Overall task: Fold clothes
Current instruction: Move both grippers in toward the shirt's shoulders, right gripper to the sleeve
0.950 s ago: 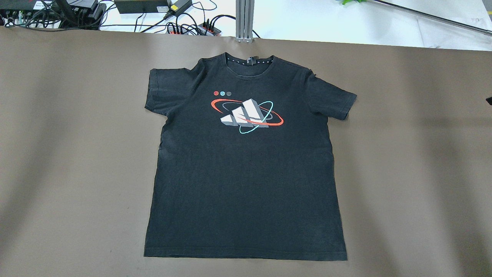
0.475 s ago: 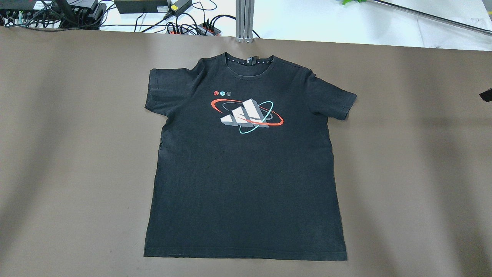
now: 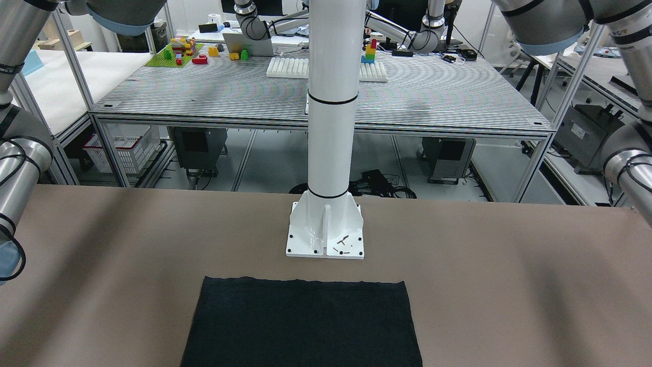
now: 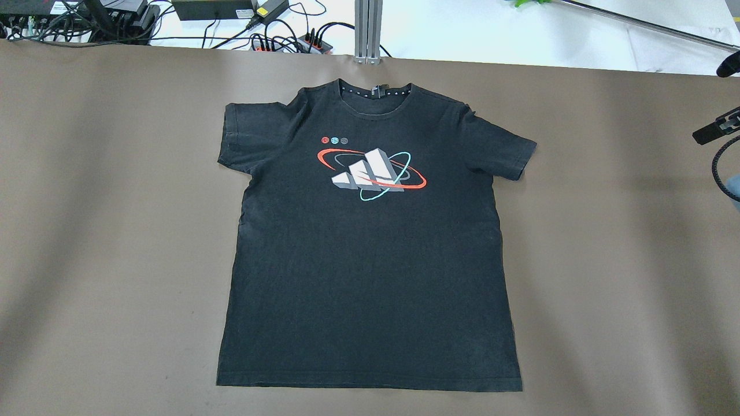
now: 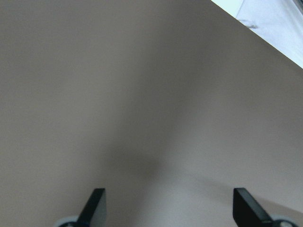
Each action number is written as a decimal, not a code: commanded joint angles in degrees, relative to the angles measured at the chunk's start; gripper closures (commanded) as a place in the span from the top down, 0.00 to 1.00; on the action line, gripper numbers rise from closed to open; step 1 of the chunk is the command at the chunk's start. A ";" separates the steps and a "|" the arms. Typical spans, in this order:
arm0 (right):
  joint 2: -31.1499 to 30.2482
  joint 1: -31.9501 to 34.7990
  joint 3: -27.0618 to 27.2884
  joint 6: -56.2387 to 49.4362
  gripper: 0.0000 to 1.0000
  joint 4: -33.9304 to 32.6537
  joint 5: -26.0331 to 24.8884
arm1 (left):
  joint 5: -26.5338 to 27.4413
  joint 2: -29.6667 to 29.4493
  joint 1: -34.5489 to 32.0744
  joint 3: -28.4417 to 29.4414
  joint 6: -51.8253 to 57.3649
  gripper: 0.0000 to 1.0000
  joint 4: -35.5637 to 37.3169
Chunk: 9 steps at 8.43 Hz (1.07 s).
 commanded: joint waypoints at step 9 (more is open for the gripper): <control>2.28 -7.26 -11.61 33.75 0.94 26.51 1.55 | -11.22 -16.96 12.22 17.29 -26.39 0.95 -23.98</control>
